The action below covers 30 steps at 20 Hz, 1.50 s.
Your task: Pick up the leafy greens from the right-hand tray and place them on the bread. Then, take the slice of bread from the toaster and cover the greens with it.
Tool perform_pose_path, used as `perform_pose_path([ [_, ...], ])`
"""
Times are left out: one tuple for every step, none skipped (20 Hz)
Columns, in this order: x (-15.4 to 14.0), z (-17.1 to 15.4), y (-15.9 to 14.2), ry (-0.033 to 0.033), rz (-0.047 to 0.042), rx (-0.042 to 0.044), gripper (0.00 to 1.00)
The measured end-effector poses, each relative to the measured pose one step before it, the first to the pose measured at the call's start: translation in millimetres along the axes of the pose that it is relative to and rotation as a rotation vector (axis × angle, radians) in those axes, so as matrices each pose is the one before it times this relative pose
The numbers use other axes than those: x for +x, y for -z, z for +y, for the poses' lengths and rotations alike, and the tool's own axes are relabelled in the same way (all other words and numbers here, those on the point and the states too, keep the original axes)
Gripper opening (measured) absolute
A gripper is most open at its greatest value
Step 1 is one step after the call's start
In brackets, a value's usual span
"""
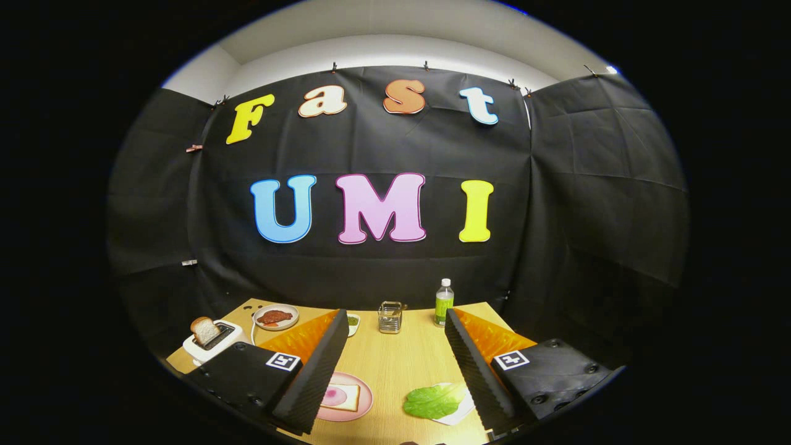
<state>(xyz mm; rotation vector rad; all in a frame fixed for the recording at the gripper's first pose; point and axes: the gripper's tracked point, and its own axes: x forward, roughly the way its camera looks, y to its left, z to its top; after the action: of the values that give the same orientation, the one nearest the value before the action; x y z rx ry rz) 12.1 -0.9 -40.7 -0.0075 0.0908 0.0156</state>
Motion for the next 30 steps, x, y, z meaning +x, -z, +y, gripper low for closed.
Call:
perform_pose_path([
  [1.79,0.20,3.48,-0.00212,0.00585,-0.00242,0.97],
  [1.63,-0.70,2.93,-0.00095,0.00723,-0.00338,0.97],
  [2.33,-1.64,4.84,0.00169,0.00948,-0.00128,0.97],
  [1.57,-1.92,4.32,0.00138,0.00946,0.00224,0.97],
  [2.75,-2.53,4.28,0.00365,0.01176,0.00433,0.98],
  [2.49,-3.59,4.58,0.00535,0.01184,0.00462,0.98],
  [4.02,-3.16,4.36,0.00634,0.01219,0.00504,0.98],
  [3.94,-3.81,4.27,0.00603,0.01110,0.00562,0.98],
  [4.20,-2.94,6.13,0.00497,0.01265,0.00489,0.98],
  [4.32,-3.20,6.47,0.00448,0.01667,0.00432,0.98],
  [4.65,-2.50,8.49,0.00341,0.02083,0.00445,0.98],
  [5.64,-2.70,9.25,0.00549,0.02414,0.00369,0.98],
  [5.41,-3.15,10.99,0.00561,0.02655,0.00138,0.98],
  [5.98,-4.16,12.15,0.01008,0.02889,-0.00324,0.98],
  [6.72,-6.40,13.99,0.01549,0.03217,-0.00622,0.98],
  [6.61,-4.21,13.69,0.00649,0.03274,-0.00052,0.98],
  [6.86,-3.51,13.94,0.00456,0.03329,0.00528,0.98],
  [8.23,-4.87,14.59,0.00592,0.03638,0.00780,0.98],
  [9.75,-4.61,15.76,0.00714,0.03789,0.00803,0.98],
  [9.93,-5.68,15.83,0.00985,0.04039,0.00788,0.98],
  [12.57,-6.08,16.05,0.01362,0.04177,0.00507,0.98],
  [11.61,-7.56,12.18,0.01795,0.03497,0.00125,0.98],
  [10.01,-5.72,12.14,0.01436,0.04141,0.00632,0.98],
  [8.99,-1.19,11.12,0.00327,0.03324,0.01269,0.99],
  [10.61,-1.08,4.82,0.00397,0.01857,0.00557,0.99],
  [10.31,-3.32,4.56,0.00878,0.01808,-0.00647,1.00],
  [6.63,-3.21,4.46,0.00930,0.01446,-0.00867,1.00],
  [6.57,-1.89,6.03,0.00719,0.01852,-0.00451,1.00],
  [10.35,-1.01,6.75,0.00382,0.02195,0.00403,1.00],
  [7.38,-2.16,6.07,0.00336,0.02150,0.00970,1.00],
])
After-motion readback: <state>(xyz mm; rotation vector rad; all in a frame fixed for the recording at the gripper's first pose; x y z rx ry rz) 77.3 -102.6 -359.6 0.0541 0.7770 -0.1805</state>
